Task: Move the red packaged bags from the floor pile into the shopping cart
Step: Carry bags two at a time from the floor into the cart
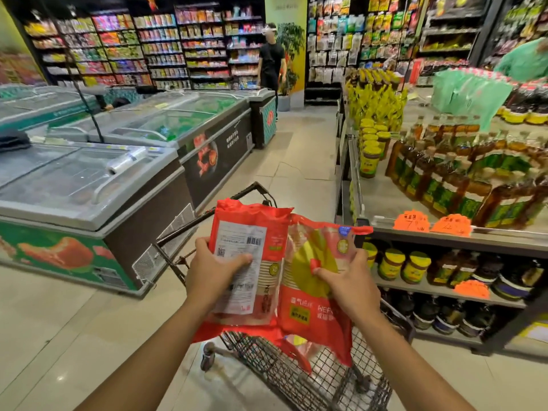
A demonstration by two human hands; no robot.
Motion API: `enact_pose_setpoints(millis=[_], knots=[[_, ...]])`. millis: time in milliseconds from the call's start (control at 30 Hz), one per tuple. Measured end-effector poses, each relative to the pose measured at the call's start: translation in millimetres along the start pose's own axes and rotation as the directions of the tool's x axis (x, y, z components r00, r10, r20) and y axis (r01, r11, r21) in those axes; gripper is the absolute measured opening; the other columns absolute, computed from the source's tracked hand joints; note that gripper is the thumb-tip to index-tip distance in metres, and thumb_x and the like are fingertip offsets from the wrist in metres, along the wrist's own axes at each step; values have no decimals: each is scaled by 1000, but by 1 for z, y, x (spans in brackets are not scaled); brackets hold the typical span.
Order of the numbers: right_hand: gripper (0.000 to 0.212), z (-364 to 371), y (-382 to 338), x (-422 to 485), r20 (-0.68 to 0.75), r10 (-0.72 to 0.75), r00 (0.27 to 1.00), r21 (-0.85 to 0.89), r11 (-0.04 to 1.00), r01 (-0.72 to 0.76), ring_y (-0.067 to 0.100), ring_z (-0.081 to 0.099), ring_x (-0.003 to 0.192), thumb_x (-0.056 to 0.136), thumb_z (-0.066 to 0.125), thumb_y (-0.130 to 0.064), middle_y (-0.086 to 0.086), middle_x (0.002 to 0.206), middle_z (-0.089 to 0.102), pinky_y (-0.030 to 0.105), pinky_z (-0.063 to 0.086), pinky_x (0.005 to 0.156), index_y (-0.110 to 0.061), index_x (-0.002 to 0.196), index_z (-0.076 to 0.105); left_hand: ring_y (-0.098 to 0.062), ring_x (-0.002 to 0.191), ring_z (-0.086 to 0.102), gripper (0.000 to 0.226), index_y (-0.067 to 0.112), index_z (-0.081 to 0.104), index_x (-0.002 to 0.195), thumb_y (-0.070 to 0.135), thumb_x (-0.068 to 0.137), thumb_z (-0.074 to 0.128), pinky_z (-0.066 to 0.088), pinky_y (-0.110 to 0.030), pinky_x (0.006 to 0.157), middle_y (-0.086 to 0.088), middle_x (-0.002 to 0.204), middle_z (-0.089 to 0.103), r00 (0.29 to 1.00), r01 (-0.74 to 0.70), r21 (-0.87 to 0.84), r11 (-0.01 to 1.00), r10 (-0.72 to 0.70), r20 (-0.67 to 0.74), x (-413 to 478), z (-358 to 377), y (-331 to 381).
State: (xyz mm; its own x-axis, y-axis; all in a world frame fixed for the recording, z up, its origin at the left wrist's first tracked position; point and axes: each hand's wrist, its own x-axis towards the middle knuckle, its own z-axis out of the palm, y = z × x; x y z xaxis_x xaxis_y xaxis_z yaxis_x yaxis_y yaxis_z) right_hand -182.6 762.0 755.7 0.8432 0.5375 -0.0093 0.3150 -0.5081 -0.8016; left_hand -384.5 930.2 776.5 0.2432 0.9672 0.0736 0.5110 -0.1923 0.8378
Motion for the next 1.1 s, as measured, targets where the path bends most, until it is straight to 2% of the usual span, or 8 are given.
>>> enact_pose_setpoints(millis=[167,267,400,567,700,833,933,1100], knots=[[70,24,6,31,-46,103,994,-13,995,-104,17,55,88,72,83,-55,-8,108,55,33,40,65,-27,113,33,-5,80,64,68,29,40,110,47,68,89,47,-28,62,16,91,63,992,-49,16,999,47,121,56,39,-12],[71,44,9,50,-114,173,978,-30,984,-177,19,56,91,70,84,-56,-6,111,58,37,44,72,-26,113,36,-9,80,68,67,34,39,106,54,64,88,54,-34,68,15,90,66,976,-61,6,998,58,210,96,62,-23],[85,69,2,68,-188,263,946,-33,961,-273,19,56,92,67,84,-56,-8,109,56,40,47,75,-26,132,39,-11,77,72,66,38,37,101,59,63,86,62,-43,70,10,93,71,931,-64,7,998,58,360,149,85,-39],[74,97,6,78,-253,399,881,2,911,-412,20,56,91,66,86,-54,-7,108,58,42,49,80,-24,117,42,-15,83,71,77,39,34,103,73,50,79,61,-44,76,12,94,68,849,-97,34,995,65,524,202,120,-49],[82,110,32,70,-261,515,816,96,855,-509,19,61,98,58,84,-59,-10,112,59,44,53,85,-29,122,42,-18,88,70,70,31,42,109,56,61,87,57,-43,81,12,96,68,783,-110,47,993,58,620,208,154,-64],[88,115,88,65,-229,622,749,131,782,-610,21,69,89,45,81,-66,-11,110,63,49,58,74,-35,118,43,-14,81,71,68,34,44,108,56,59,87,59,-44,78,13,94,71,727,-77,91,993,-6,687,207,188,-87],[87,118,131,65,-184,685,704,201,728,-655,19,72,81,50,90,-55,-8,105,65,49,61,72,-28,120,46,-17,81,69,64,29,47,105,48,62,91,58,-42,76,13,91,69,732,-61,145,988,-54,679,210,217,-110],[69,139,218,78,-69,777,625,258,619,-742,16,69,78,68,93,-26,-5,96,67,42,58,77,-19,118,46,-15,77,70,62,21,51,109,36,66,93,57,-35,59,6,92,69,717,12,232,973,-170,676,226,277,-173]])
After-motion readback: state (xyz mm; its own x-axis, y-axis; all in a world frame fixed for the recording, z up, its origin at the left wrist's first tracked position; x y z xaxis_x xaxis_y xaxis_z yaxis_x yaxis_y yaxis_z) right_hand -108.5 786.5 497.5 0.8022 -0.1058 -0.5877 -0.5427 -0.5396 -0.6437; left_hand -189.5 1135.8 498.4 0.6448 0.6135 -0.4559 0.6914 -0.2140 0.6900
